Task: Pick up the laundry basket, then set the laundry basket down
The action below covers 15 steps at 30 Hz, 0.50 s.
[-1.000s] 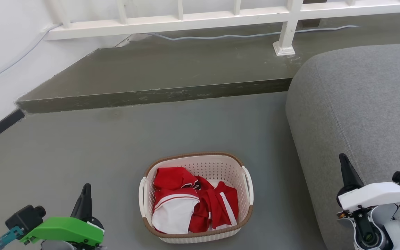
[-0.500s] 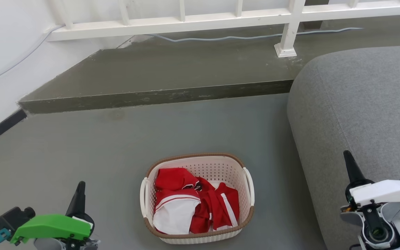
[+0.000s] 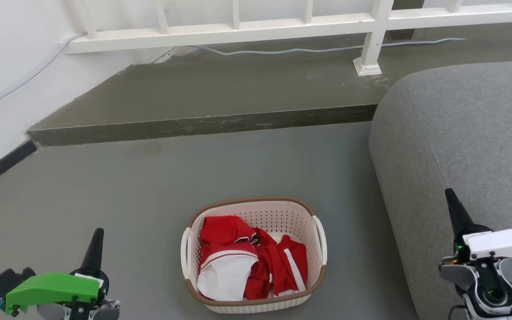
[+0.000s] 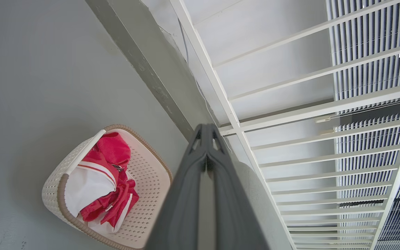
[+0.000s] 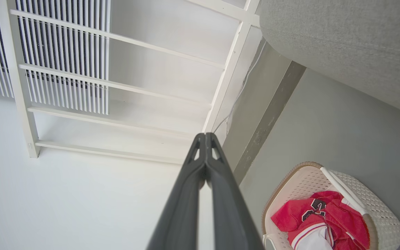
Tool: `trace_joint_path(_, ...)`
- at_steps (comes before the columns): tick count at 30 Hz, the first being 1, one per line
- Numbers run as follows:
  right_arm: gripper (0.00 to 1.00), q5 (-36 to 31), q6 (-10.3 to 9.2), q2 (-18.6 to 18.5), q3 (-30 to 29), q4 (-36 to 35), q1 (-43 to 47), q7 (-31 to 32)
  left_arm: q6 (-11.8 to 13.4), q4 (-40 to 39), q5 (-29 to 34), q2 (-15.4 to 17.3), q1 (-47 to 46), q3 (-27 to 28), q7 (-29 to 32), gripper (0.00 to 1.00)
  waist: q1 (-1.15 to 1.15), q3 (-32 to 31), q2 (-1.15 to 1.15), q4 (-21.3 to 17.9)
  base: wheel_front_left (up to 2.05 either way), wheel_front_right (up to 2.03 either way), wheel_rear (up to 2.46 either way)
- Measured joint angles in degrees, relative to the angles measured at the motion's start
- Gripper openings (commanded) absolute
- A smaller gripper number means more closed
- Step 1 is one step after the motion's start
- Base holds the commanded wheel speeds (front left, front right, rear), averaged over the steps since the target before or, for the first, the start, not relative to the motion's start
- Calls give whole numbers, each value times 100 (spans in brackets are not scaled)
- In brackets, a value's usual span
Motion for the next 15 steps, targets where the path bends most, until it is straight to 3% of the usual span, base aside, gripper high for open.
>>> trace_joint_path(15, 0, 1204, 209, 85, -327, 82, -108, 272, -244, 151, -1161, -75, -147, 286, 230, 0, 0, -36, 0, 38, 0, 0, 0)
